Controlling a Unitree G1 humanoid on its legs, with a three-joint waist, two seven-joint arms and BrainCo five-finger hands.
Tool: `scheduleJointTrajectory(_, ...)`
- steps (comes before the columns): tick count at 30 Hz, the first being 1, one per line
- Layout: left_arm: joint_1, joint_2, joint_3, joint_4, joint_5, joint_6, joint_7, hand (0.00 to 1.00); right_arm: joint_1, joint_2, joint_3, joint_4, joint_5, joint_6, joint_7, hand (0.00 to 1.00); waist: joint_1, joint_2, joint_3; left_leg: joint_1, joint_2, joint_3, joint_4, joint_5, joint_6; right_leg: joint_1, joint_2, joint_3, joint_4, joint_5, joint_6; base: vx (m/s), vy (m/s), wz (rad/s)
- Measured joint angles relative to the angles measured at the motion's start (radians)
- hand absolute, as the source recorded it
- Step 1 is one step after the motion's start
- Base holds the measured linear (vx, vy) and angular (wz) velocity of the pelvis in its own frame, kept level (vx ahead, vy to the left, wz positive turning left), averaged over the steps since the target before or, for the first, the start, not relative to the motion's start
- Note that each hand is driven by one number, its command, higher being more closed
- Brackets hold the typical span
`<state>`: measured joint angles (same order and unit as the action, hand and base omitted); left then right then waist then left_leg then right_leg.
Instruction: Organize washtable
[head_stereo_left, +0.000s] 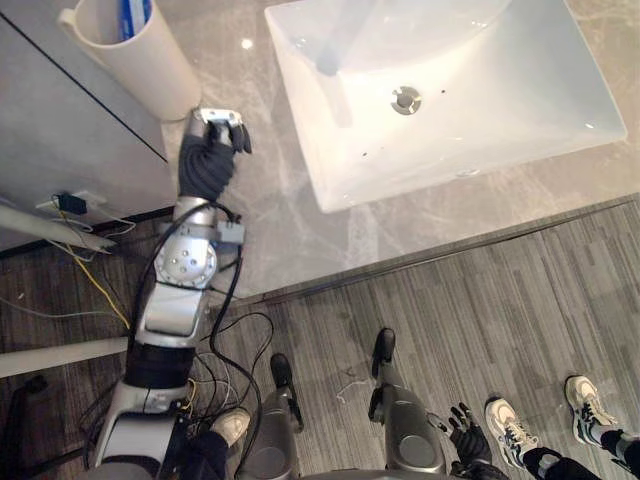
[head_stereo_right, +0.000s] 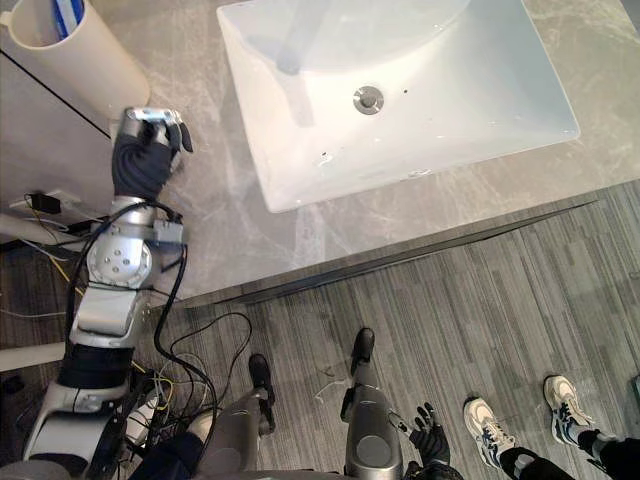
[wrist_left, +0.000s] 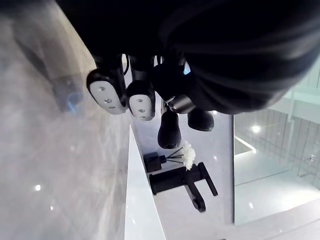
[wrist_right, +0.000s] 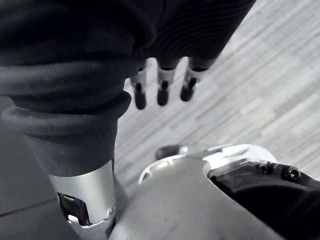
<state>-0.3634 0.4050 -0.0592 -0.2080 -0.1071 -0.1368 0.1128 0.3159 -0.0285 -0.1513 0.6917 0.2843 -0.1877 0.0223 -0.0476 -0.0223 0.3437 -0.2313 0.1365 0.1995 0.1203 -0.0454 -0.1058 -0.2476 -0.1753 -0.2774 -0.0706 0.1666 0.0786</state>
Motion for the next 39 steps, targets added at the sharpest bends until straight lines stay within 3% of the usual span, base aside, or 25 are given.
scheduleJointTrajectory(4, 0.179, 0.002, -0.021, -0.132, -0.053, -0.026, -0.061, 1.0, -0.014, -0.01, -0.001, 0.031, -0.001, -0.001, -0.001, 0.0, 0.012, 0.012, -0.008, -0.001, -0.002, -0.01, -0.003, 0.0, 0.0, 0.004, -0.002, -0.01, 0.0, -0.003, 0.004, 0.0, 0.001, 0.1)
scheduleJointTrajectory(7, 0.263, 0.005, -0.018, -0.151, -0.116, -0.028, -0.112, 1.0, -0.015, -0.028, -0.01, 0.047, -0.003, 0.0, 0.001, 0.0, 0.022, 0.042, -0.027, -0.001, -0.004, -0.021, -0.006, 0.0, 0.0, 0.012, -0.003, -0.021, -0.002, -0.007, 0.008, 0.03, 0.003, 0.1)
scheduleJointTrajectory(10, 0.264, 0.013, -0.008, -0.151, -0.149, -0.038, -0.112, 1.0, -0.023, -0.046, -0.009, 0.073, -0.003, 0.0, 0.002, 0.0, 0.037, 0.057, -0.047, -0.001, -0.004, -0.025, -0.007, 0.001, 0.0, 0.015, -0.003, -0.025, -0.003, -0.008, 0.009, 0.01, -0.002, 0.04)
scheduleJointTrajectory(15, 0.192, 0.014, 0.017, -0.066, -0.124, -0.047, -0.079, 1.0, -0.032, -0.056, -0.002, 0.089, -0.011, 0.002, 0.002, 0.0, 0.034, 0.053, -0.067, -0.004, -0.004, -0.029, -0.006, 0.001, 0.0, 0.014, -0.002, -0.027, -0.003, -0.007, 0.009, 0.0, 0.0, 0.0)
scheduleJointTrajectory(20, -0.04, 0.032, 0.081, 0.128, -0.076, -0.043, 0.015, 1.0, -0.033, -0.053, 0.01, 0.086, -0.011, 0.003, 0.002, 0.0, 0.028, 0.022, -0.08, -0.037, -0.001, -0.027, 0.002, 0.004, 0.0, -0.02, 0.001, -0.022, -0.003, 0.001, 0.0, 0.0, -0.002, -0.01)
scheduleJointTrajectory(25, -0.157, 0.054, 0.103, 0.208, -0.073, -0.031, 0.061, 1.0, -0.033, -0.029, 0.013, 0.078, -0.012, 0.009, 0.002, 0.0, 0.006, -0.013, -0.078, -0.037, 0.0, -0.014, 0.002, 0.005, 0.001, -0.028, 0.001, -0.01, -0.003, 0.004, -0.003, 0.0, 0.001, -0.06)
scheduleJointTrajectory(30, -0.244, 0.084, 0.11, 0.298, -0.073, -0.014, 0.078, 1.0, -0.032, -0.015, 0.015, 0.067, -0.011, 0.019, 0.003, 0.0, 0.004, -0.038, -0.07, -0.04, 0.003, 0.001, 0.004, 0.004, 0.0, -0.04, 0.003, 0.005, -0.003, 0.008, -0.004, -0.01, -0.003, -0.08)
scheduleJointTrajectory(39, -0.293, 0.133, 0.108, 0.311, -0.076, -0.002, 0.083, 1.0, -0.031, -0.009, 0.036, 0.024, -0.009, 0.02, 0.004, 0.0, 0.004, -0.06, -0.055, -0.072, 0.005, 0.013, 0.025, 0.0, 0.001, -0.071, 0.004, 0.021, -0.004, 0.021, -0.009, -0.01, 0.001, -0.04)
